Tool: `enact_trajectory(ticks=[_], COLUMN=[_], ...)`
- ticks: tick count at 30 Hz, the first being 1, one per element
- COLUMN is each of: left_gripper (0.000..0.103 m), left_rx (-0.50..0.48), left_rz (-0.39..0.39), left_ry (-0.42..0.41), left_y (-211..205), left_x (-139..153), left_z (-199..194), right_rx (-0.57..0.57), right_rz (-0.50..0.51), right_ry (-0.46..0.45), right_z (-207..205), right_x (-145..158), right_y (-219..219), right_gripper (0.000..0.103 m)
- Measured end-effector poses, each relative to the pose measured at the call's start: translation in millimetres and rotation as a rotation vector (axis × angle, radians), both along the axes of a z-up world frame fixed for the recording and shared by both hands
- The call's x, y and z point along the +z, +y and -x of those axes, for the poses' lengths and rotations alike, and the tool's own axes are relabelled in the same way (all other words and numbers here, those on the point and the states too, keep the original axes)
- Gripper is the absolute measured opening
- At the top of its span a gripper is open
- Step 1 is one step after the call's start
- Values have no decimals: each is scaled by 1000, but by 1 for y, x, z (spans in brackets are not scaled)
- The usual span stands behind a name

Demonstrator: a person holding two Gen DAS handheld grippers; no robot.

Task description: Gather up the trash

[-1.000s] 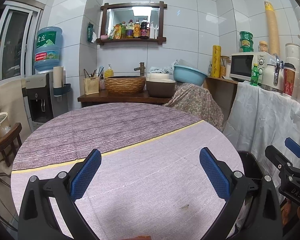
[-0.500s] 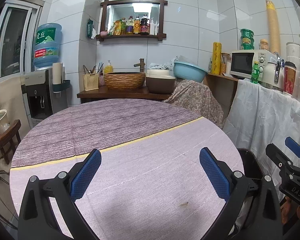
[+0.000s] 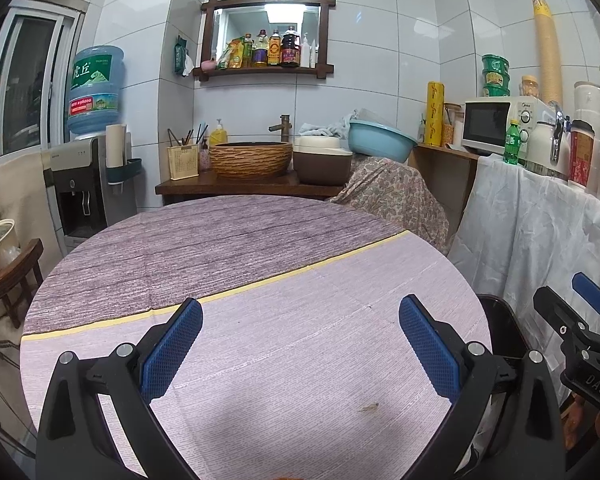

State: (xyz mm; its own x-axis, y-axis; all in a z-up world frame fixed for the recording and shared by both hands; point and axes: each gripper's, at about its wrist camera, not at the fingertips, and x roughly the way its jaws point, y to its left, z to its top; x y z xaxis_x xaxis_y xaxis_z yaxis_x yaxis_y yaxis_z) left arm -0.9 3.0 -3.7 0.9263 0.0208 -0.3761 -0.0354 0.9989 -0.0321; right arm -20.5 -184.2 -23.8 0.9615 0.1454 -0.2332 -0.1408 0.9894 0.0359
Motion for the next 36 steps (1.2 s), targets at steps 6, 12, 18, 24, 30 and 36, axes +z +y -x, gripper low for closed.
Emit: enact_trajectory(ticks=[6,12,18,24,30,36], left_gripper=[98,98,98,98,98,98], left_rx=[0,-2,-6,-10,-13,-19], left_rz=[-2,-4,-4,-6,-7,-9], left_ry=[2,8,11,13,14,6], left_y=[0,-1,-1,-3,-4,-5], left_x=[0,-1,-2,-2,-3,-3], left_z=[-1,-1,-3,-4,-3,-2], right_rx=[-1,1,0,2,-2,-10], right_rz=[-1,-1,-1,0,-6,-7], right_ry=[0,3,4,7,10,10], right_z=[0,0,0,-2,-3,-3], right_x=[0,-1,-1,-3,-5,-7], right_y=[0,0,0,0,0,0], right_gripper=[97,97,97,97,97,97])
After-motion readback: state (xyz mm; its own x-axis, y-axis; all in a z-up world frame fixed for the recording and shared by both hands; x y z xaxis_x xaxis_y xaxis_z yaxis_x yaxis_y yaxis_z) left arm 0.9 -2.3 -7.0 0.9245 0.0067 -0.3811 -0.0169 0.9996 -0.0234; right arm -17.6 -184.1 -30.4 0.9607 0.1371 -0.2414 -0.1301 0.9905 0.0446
